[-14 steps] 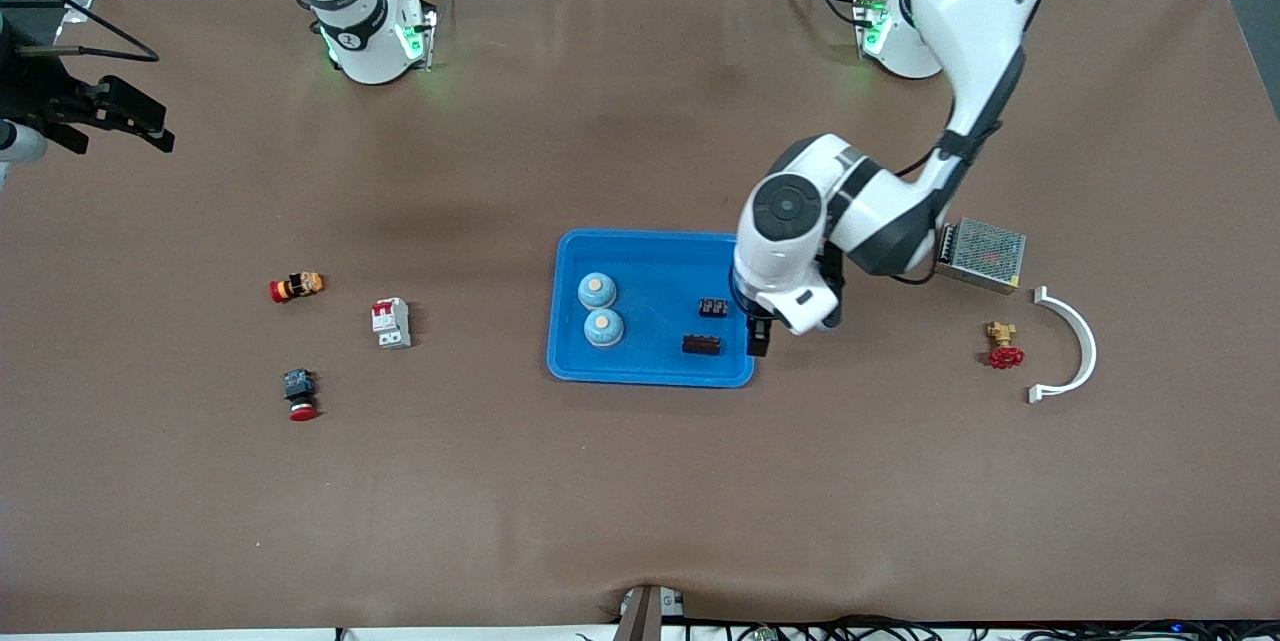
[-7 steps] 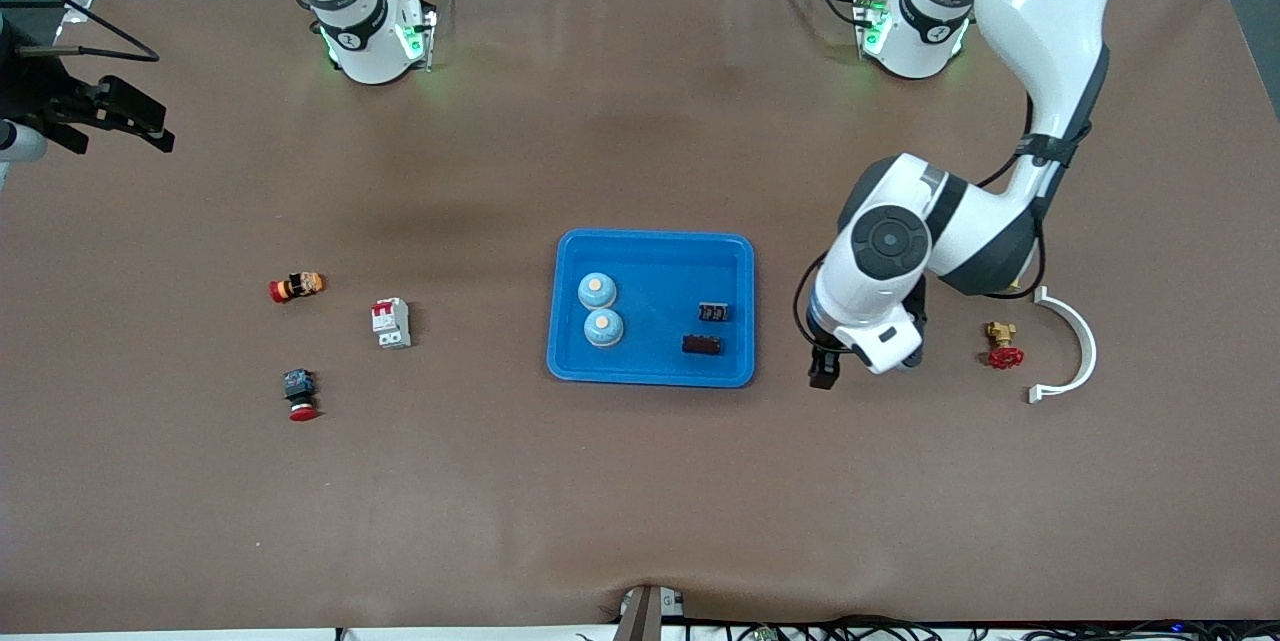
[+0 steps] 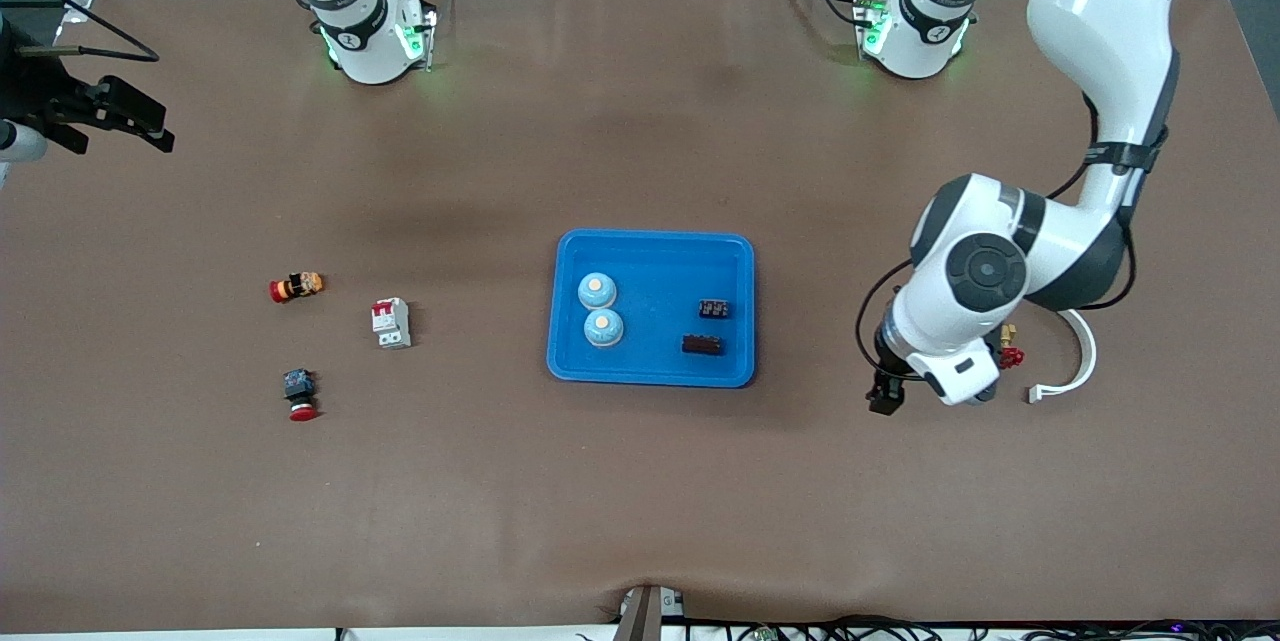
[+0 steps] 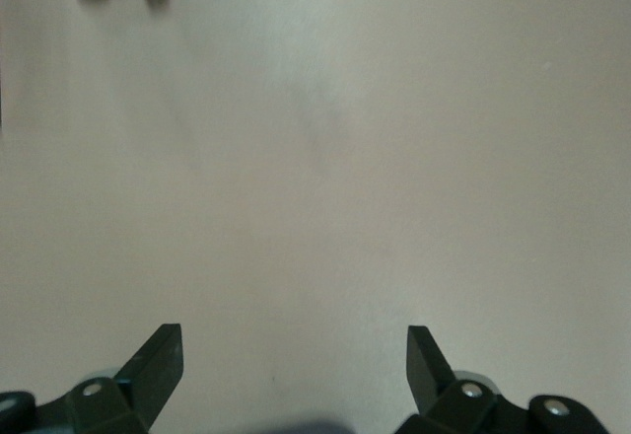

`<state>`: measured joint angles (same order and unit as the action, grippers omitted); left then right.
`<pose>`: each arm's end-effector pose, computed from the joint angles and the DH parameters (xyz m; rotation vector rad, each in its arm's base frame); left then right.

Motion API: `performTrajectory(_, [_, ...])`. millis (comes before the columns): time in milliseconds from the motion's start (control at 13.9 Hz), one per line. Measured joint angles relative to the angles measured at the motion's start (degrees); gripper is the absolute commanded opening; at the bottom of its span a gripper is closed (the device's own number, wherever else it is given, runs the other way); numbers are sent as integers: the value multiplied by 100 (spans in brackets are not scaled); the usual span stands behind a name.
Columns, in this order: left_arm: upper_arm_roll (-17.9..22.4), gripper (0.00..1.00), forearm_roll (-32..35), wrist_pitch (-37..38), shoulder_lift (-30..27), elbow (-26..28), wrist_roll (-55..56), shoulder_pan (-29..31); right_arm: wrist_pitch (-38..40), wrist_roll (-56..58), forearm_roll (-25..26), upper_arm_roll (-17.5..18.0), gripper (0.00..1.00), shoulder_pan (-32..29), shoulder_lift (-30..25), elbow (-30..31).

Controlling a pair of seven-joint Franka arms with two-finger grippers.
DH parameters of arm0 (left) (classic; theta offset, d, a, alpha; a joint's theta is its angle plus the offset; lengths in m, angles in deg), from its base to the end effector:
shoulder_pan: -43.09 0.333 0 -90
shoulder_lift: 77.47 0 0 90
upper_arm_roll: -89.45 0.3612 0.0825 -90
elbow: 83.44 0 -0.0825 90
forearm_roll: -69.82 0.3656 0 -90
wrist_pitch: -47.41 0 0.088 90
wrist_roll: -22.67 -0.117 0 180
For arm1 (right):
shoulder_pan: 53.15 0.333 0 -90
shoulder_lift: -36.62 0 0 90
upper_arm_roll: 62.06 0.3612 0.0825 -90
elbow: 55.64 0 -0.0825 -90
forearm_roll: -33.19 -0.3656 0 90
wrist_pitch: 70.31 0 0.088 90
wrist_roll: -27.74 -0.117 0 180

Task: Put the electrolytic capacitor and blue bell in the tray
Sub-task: 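Lift the left gripper out of the tray and draw it back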

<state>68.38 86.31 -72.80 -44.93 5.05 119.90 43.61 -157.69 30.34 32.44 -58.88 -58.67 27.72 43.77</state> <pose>0.6810 -0.1880 0.3769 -2.5410 -1.8369 -0.0989 0.4733 -0.0153 0.6601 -3.1335 -0.0061 0.0856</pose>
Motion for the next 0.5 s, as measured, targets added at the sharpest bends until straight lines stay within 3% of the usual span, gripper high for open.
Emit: performTrajectory(504, [45, 100, 0, 118, 73, -232, -1252, 695, -5, 0, 0, 0, 100, 0, 0, -1])
